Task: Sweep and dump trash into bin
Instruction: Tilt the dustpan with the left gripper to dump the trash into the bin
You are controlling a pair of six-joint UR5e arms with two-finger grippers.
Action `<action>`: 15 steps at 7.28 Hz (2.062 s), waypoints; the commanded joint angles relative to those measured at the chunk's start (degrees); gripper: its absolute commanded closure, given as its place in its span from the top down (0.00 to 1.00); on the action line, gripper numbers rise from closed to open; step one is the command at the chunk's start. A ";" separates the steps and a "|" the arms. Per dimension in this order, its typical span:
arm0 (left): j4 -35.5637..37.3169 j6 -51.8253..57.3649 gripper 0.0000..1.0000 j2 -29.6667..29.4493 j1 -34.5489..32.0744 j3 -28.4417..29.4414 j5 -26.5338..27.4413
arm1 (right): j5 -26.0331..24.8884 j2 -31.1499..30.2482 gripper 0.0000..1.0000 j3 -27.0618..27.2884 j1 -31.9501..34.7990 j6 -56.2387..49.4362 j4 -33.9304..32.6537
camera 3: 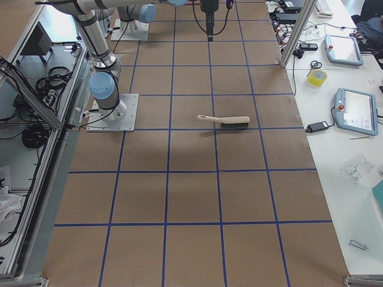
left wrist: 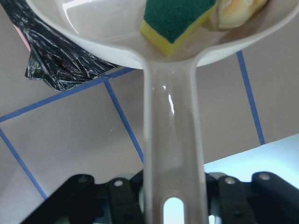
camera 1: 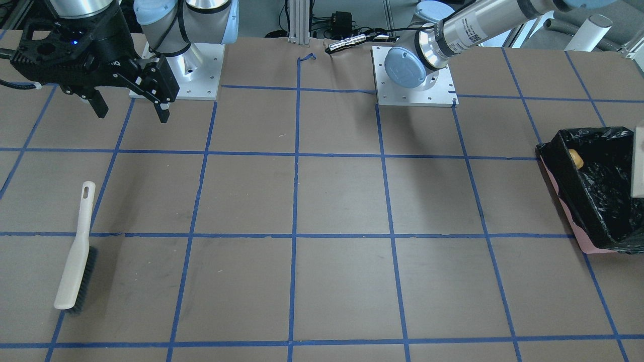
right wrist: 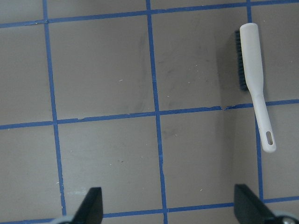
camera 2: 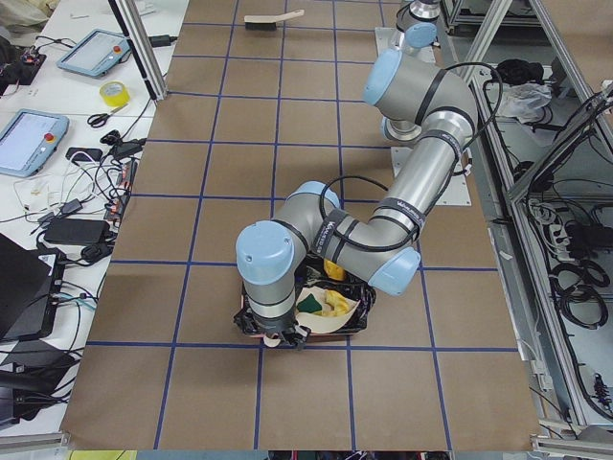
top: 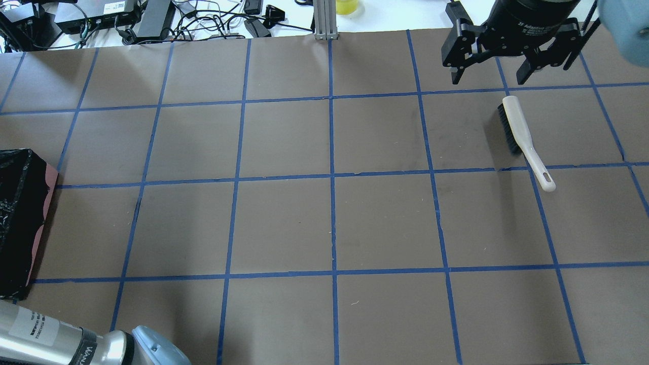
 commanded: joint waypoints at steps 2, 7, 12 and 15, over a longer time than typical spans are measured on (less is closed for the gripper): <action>3.85 -1.89 0.00 4.45 -1.56 -6.84 3.69 | 0.08 0.00 1.00 0.00 0.00 0.15 -0.13; 19.57 -0.49 0.00 11.49 -3.86 -20.47 7.65 | -0.10 0.00 1.00 0.09 -0.09 0.06 -0.22; 16.70 3.02 0.00 12.65 -3.24 -19.36 4.85 | -0.01 0.00 1.00 0.09 -0.09 -0.03 -0.13; 16.60 4.08 0.00 12.03 -3.59 -18.21 5.36 | 0.08 -0.09 1.00 0.09 -0.09 -0.03 -0.13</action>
